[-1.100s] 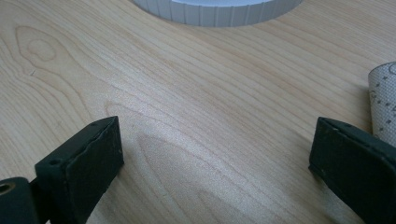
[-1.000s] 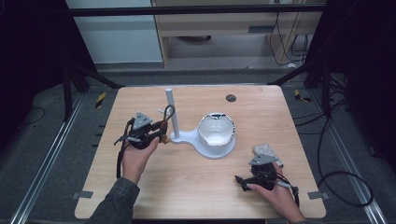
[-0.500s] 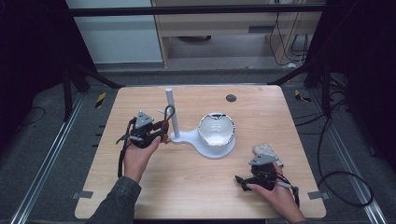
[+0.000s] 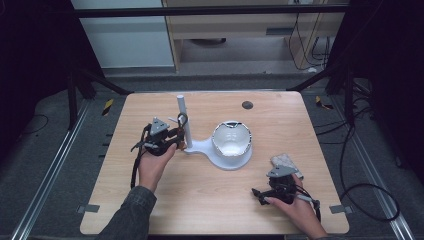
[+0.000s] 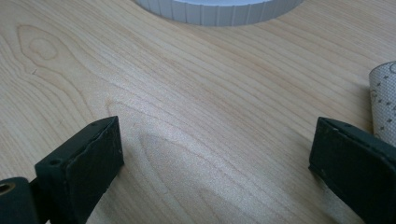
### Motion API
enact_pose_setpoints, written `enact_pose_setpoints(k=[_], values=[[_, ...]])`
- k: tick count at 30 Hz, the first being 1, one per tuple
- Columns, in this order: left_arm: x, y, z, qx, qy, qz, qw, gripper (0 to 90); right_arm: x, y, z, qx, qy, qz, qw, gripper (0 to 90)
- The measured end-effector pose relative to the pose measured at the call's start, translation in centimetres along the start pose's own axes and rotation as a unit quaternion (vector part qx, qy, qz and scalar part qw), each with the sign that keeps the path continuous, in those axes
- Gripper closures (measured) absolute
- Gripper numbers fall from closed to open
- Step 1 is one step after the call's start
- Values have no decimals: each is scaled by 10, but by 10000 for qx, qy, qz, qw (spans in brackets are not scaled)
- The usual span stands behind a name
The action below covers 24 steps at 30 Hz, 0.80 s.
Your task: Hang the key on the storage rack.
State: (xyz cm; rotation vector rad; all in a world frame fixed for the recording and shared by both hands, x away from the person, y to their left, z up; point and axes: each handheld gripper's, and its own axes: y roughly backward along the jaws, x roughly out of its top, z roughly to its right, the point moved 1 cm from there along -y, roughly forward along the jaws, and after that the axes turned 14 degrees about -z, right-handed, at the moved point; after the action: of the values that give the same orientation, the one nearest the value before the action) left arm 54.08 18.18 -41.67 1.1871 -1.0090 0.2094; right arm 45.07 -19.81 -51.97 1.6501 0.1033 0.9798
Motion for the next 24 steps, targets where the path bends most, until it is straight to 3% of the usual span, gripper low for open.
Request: enact_pose_setpoints(k=[7, 14, 19, 24], values=[[0, -1, -1, 23, -14, 1, 10000, 645, 0, 0, 0, 6, -2, 2, 10000, 28], [-4, 5, 1, 14, -6, 2, 10000, 517, 0, 0, 0, 3, -5, 0, 10000, 29], [-13, 10, 0, 23, -78, -194, 9998, 441, 0, 0, 0, 4, -6, 1, 10000, 28], [-29, 12, -5, 59, -131, -505, 9986, 299, 0, 0, 0, 11, -9, 0, 10000, 28]])
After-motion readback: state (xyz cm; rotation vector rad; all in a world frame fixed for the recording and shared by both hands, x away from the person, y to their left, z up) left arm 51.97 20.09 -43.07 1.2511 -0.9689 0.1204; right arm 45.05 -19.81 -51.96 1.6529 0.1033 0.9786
